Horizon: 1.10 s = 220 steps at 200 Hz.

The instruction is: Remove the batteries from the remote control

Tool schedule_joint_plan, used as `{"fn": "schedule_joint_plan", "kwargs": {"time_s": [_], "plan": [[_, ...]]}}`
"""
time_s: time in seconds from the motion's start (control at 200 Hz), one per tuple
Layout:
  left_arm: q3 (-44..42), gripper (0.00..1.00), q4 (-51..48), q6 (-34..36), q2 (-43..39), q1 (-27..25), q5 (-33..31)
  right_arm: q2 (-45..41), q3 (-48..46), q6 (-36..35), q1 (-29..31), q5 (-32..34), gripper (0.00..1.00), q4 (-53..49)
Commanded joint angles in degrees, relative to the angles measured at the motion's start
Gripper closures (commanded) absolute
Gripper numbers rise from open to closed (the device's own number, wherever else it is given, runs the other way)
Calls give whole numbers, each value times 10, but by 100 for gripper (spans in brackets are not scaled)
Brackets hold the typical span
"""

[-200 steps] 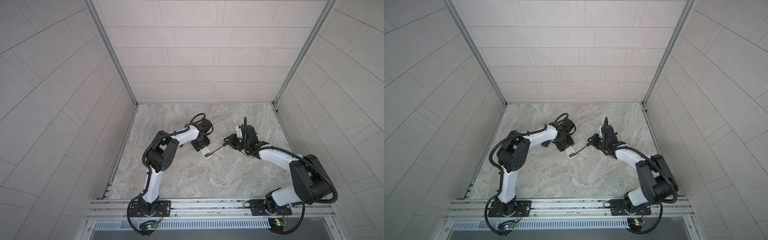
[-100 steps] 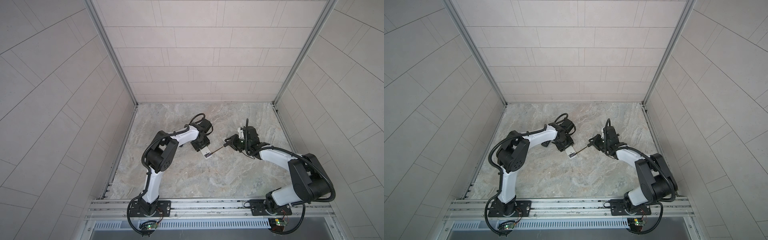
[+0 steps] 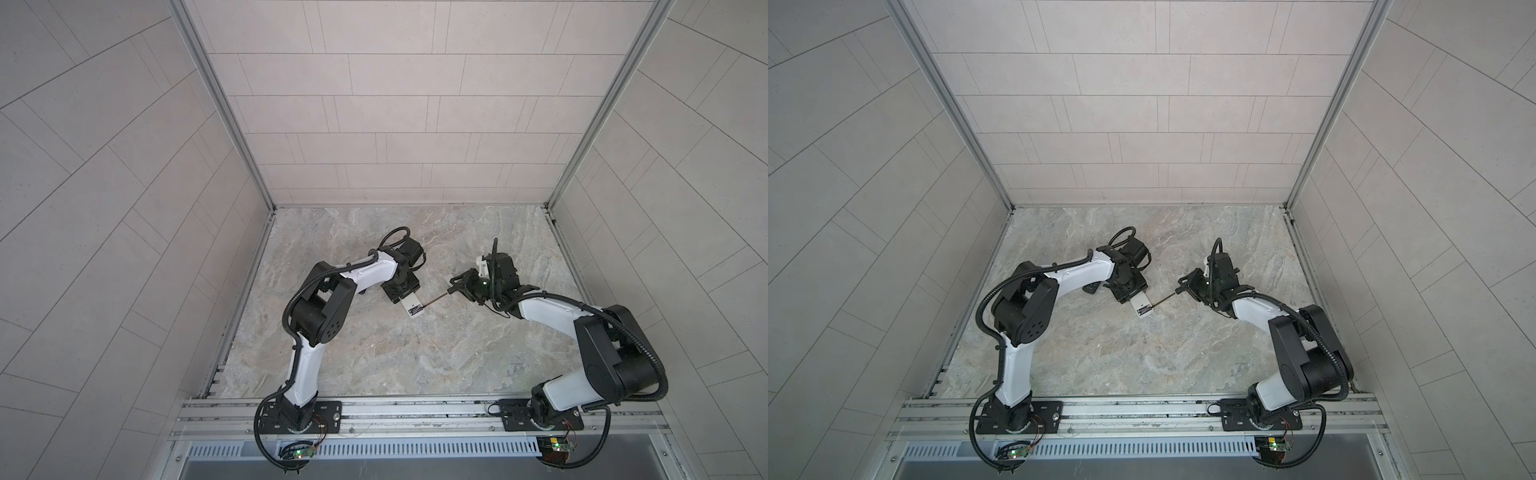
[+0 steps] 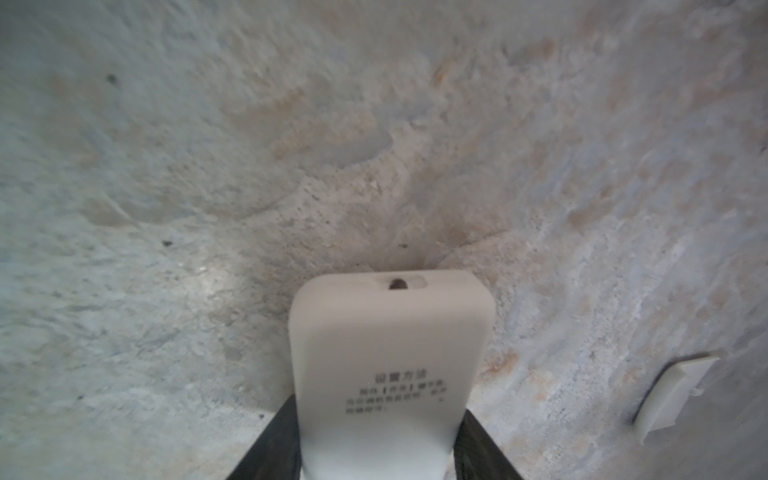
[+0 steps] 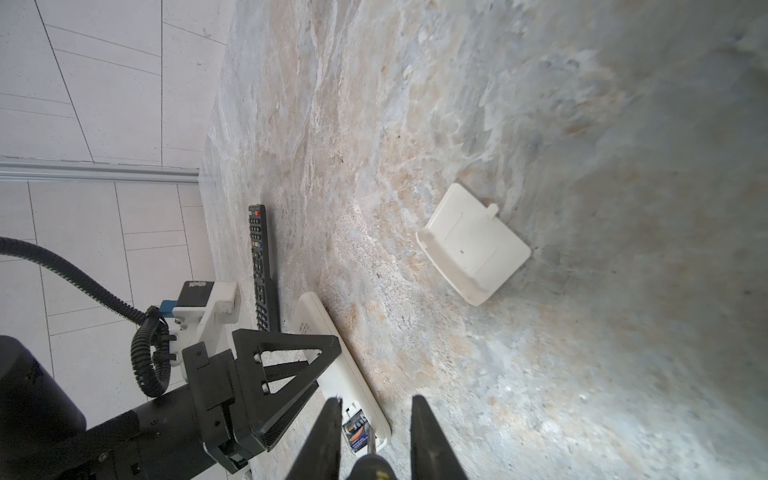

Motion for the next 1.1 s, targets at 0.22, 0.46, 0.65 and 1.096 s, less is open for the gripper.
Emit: {"fn": "schedule_joint_plan", "kwargs": {"time_s": [0.22,0.46,0.65,1.096], "plan": [[-28,62,-20,-20,12,-9,16,11,-19,-28,11,58,100,-64],[-47,62,1,-33,-1,-10,14,10,-8,-26,14,53,100,-62],[-49,62,3,-32,1,-10,16,20,-29,4,12,42,100,-23],[-49,62,10,-30,5,-9,24,43,-55,43,-1,10,100,26]]}}
